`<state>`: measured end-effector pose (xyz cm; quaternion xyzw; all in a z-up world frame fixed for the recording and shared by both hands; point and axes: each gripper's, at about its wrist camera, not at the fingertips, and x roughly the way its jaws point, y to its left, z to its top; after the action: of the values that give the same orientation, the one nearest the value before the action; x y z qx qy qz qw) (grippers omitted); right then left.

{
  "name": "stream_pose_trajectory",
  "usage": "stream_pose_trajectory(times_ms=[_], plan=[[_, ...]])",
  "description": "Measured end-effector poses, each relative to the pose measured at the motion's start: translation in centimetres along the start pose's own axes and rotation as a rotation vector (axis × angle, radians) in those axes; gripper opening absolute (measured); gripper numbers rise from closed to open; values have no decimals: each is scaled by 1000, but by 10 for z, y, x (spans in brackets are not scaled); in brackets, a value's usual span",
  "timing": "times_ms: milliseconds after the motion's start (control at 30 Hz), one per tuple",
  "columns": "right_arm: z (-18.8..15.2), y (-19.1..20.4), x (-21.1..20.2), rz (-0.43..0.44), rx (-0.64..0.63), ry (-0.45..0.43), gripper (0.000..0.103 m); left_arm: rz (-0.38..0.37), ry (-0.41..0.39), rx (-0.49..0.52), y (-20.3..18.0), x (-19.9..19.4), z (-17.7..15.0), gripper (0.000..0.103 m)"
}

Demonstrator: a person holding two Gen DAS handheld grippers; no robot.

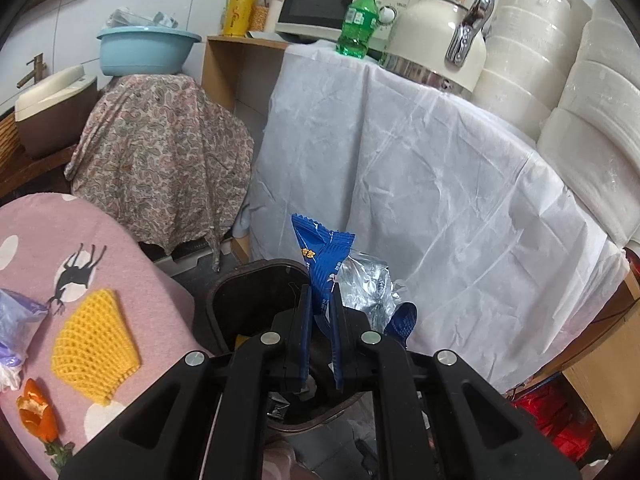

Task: Collect trash
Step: 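Carry the blue bag and silver foil over the bin and open the left tool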

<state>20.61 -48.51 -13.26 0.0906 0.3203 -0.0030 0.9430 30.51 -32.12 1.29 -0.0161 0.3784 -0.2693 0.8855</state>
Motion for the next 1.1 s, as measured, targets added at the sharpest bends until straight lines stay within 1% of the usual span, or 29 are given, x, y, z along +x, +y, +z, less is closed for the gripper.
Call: stream_pose_trajectory(times_ms=[100,200,300,400,467,533,633,667,700,733,767,800,933,1000,1100], plan=[[-4,0,-13,-13,0,-12,90,-1,30,20,-8,17,2,9],[-9,-1,-24,-29,5,-24,90,16,63,51,-16,38,1,9],[-13,-4,-33,-38,26,-36,90,58,92,78,-19,54,-2,9],[-17,-4,-38,-38,37,-39,90,114,142,88,-15,72,-7,9],[-19,-4,-40,-39,41,-41,90,118,174,78,-11,80,-11,9],[-20,-5,-41,-40,50,-41,90,124,193,89,-9,86,-16,9],[-20,-6,-42,-39,63,-37,90,142,211,96,-7,92,-20,16],[-21,-6,-43,-41,65,-38,90,135,218,89,-7,93,-21,25],[-21,-6,-44,-42,66,-40,90,131,216,86,-7,92,-22,39],[-22,-6,-45,-42,66,-41,90,132,207,87,-8,91,-22,46],[-22,-5,-46,-43,65,-41,90,135,188,91,-9,87,-22,57],[-22,-4,-47,-46,62,-41,90,139,172,99,-11,85,-23,61],[-23,0,-49,-44,57,-39,90,132,138,129,-17,68,-24,65],[-23,2,-52,-43,54,-43,90,108,114,125,-16,55,-26,73],[-23,6,-53,-38,49,-45,90,97,101,134,-16,44,-27,74]])
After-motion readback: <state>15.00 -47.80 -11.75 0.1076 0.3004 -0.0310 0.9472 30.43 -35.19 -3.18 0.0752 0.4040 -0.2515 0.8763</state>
